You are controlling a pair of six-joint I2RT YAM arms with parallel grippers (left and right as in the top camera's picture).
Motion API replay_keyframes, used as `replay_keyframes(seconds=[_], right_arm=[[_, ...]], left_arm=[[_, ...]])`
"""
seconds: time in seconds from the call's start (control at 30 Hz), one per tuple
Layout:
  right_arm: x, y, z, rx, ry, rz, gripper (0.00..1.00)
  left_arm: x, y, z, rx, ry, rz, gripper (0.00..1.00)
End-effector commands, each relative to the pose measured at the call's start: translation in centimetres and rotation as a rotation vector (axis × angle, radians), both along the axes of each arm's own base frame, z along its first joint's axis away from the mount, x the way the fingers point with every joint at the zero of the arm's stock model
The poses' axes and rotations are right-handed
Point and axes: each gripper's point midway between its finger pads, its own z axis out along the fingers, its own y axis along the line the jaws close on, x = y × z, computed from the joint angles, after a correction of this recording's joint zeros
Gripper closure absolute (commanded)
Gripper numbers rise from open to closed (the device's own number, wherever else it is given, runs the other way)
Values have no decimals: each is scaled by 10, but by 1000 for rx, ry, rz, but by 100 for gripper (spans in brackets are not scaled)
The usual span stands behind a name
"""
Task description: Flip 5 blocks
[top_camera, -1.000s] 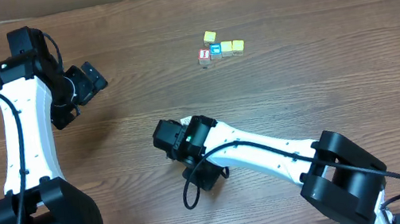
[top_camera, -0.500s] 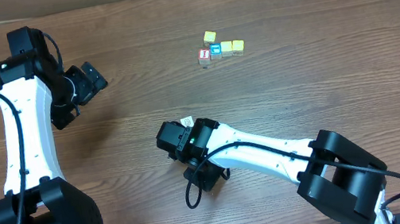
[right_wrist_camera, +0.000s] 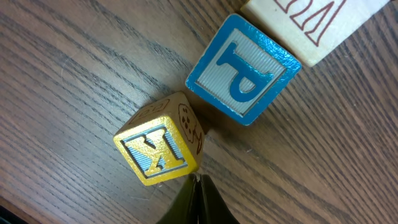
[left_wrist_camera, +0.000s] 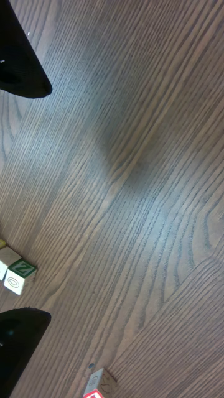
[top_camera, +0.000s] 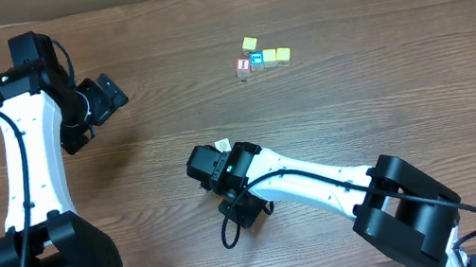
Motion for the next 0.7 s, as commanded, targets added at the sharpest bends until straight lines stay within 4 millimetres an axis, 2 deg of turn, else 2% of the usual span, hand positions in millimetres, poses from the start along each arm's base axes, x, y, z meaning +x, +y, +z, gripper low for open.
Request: replay_keyframes(seconds=[0.0,0.3,0.4,0.57,0.67], right_arm=[[3,2,10,32,-15,-9,96],[4,4,10,41,-21,-9,96],[6,4,16,41,-30,-10,96],[17,19,57,126,-82,-14,96],[14,26,82,172,-92,-3,96]], left_arm=[[1,-4,-3,-1,8,-17,0],[1,-4,-3,-1,8,-17,0],[1,-4,-3,-1,8,-17,0],[1,-4,-3,-1,8,-17,0],[1,-4,-3,-1,8,-17,0]])
